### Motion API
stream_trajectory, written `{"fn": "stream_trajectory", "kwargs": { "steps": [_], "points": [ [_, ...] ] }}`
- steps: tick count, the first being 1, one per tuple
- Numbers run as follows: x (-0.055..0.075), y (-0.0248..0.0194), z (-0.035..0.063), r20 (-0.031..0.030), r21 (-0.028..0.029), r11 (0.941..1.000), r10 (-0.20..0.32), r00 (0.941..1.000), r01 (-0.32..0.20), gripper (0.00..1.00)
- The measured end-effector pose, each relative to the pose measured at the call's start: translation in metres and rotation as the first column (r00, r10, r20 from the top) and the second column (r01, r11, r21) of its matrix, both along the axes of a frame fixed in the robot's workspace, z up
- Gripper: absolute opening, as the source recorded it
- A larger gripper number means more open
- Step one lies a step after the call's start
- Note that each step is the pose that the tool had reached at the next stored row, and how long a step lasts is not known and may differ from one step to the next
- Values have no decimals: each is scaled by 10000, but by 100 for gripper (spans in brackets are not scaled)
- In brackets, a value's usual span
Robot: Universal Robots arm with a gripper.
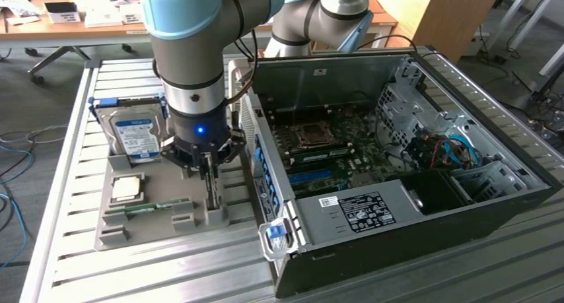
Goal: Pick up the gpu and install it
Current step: 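Pick up the gpu and move the gpu toward the slot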
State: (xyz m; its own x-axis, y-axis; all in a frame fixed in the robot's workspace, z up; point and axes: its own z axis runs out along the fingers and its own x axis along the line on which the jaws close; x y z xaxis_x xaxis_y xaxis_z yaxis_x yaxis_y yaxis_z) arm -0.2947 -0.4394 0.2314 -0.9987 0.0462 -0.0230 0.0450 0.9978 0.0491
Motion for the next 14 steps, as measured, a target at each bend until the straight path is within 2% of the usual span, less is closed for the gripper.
{"fn": "stream_trajectory", "kwargs": {
  "steps": [10,14],
  "points": [
    [1,0,3,4,3,10000,0,10000,0,27],
    [0,0,36,1,0,10000,0,10000,0,27]
  ]
}}
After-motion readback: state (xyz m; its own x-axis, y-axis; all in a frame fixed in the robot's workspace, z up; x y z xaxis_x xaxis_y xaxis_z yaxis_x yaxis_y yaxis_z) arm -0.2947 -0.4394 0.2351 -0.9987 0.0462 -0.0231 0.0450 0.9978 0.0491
